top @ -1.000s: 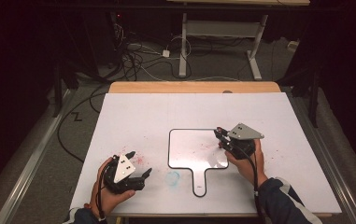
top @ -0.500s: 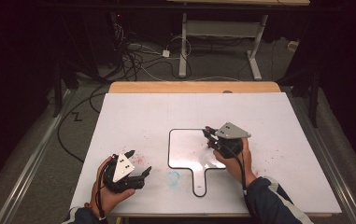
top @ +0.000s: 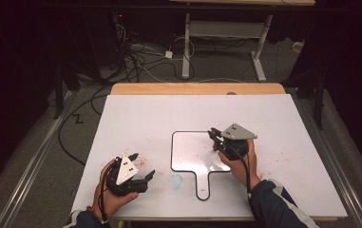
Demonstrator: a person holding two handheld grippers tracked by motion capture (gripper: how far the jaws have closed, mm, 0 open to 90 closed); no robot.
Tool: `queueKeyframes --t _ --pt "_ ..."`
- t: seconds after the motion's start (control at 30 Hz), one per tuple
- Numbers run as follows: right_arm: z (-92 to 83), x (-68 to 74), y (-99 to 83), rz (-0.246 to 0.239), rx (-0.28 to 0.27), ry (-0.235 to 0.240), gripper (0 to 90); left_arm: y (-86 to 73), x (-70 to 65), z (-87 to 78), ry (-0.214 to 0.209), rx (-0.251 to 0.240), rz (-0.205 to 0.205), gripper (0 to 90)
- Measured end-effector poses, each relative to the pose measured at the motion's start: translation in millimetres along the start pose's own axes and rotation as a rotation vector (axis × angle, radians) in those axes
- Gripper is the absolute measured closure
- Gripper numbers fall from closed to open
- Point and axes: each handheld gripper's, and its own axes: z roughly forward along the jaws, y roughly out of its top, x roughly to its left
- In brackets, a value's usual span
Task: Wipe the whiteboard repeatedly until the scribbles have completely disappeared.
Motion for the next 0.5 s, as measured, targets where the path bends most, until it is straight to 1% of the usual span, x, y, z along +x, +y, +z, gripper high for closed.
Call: queueKeyframes --t 0.03,0.1,0.13,0.17,0.23,0.27,0.3,0.33,0.37,0.4,0.43,0.5 --pt "0.0 -3.0 -1.3 0.007 -0.003 -0.01 81.2 -0.1 0.1 0.1 -0.001 0.002 -0.001 19.9" --pt "1.5 -5.1 -2.3 0.029 -0.015 -0.005 81.1 0.2 -0.2 0.1 0.0 0.001 0.001 20.0" --pt "2.8 -3.5 -2.4 0.033 -0.026 0.021 81.1 0.5 -0.4 0.1 -0.002 0.0 0.003 20.0" --pt "4.1 -1.0 -2.8 0.044 -0.04 0.058 81.1 0.7 -0.7 0.3 -0.003 0.0 0.004 20.0" --pt "7.6 4.7 -3.0 0.066 -0.049 0.112 81.1 0.9 -1.0 0.6 -0.004 0.002 0.007 20.0" --pt "8.9 6.8 -3.5 0.083 -0.05 0.146 81.1 1.2 -0.3 0.9 0.001 -0.003 0.019 20.0" --pt "9.8 9.0 -3.9 0.081 -0.048 0.152 81.2 0.7 -0.6 0.9 -0.004 0.004 0.008 20.0" --pt "10.2 10.0 -3.6 0.059 -0.039 0.141 81.1 0.8 0.3 1.1 0.001 -0.001 0.018 20.0" --pt "10.7 9.2 -3.6 0.047 -0.037 0.131 81.1 0.6 0.6 0.9 0.002 -0.002 0.018 20.0" --pt "11.0 6.6 -4.1 0.047 -0.035 0.115 81.1 0.3 0.6 0.6 0.003 -0.003 0.017 20.0" --pt "11.2 3.2 -4.9 0.054 -0.03 0.1 81.2 -0.2 -0.2 0.1 -0.002 0.003 0.003 20.0" --pt "9.0 -2.5 -6.6 0.096 -0.027 0.104 81.2 0.0 0.6 -0.4 0.005 -0.008 0.013 20.0"
